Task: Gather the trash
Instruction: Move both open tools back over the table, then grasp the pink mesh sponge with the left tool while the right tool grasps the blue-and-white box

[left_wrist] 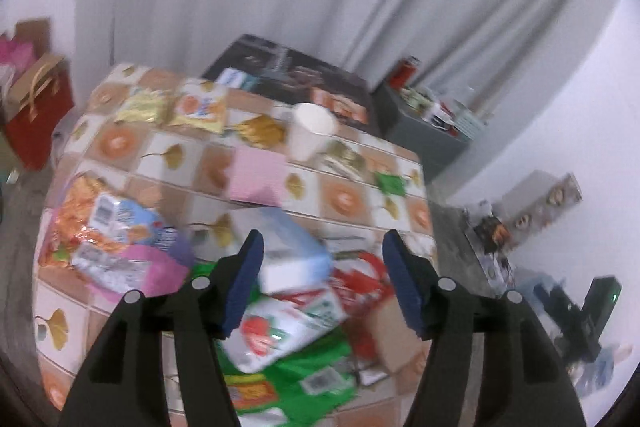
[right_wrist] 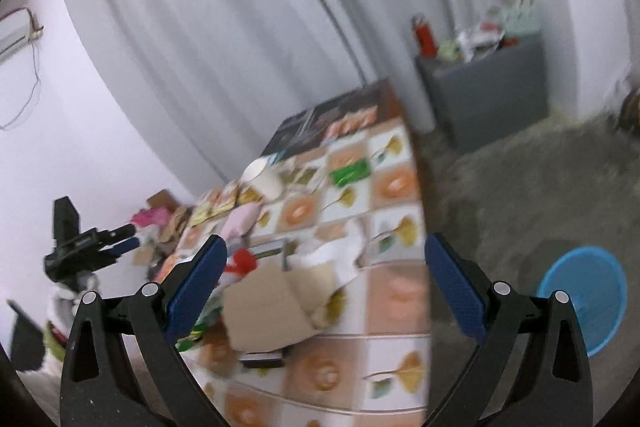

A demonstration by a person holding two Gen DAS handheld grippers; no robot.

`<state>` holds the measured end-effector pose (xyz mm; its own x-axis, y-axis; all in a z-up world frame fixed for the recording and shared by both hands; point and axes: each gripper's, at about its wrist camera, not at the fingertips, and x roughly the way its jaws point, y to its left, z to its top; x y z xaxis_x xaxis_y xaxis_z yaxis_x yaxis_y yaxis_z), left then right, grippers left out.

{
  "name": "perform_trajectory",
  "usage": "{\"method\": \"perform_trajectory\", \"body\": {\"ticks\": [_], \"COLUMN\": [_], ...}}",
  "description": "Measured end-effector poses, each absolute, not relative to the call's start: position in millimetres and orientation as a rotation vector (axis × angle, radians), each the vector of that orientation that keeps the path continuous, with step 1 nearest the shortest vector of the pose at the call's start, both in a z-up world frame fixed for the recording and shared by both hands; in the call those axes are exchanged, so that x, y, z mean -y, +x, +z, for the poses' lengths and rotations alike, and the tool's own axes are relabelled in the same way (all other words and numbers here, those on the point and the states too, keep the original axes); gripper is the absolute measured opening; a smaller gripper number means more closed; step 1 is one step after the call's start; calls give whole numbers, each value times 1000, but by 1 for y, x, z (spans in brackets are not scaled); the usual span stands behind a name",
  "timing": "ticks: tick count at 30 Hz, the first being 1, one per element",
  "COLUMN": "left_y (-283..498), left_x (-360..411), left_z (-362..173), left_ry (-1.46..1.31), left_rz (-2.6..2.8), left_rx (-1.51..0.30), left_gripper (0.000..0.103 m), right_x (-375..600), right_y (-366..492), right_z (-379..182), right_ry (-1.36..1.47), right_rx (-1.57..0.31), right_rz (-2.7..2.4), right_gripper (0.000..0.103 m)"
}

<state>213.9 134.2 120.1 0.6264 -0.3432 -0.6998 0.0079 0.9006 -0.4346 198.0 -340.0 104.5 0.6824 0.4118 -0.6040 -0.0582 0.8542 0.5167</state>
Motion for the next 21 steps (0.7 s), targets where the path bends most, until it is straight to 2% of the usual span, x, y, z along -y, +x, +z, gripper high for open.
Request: {"method": "perform_trajectory", "body": {"ticks": [9, 14, 21], "left_y": [297, 354, 415], "left_x": [-155, -133, -115], "left_z": [55, 32, 1], "left_ry": [-435, -311, -152], "left_rz": [-194, -211, -128], "left_rx": [-1079, -1173, -1248], "left_gripper": [63, 72, 77], "right_x": [282, 253, 214], "right_y": [254, 284, 317], "right_z": [94, 85, 80], "right_ry": [488, 484, 471], "right_rx": [-885, -928, -1010], "right_rz": [370, 398, 457], "right_gripper": [95, 95, 95]}}
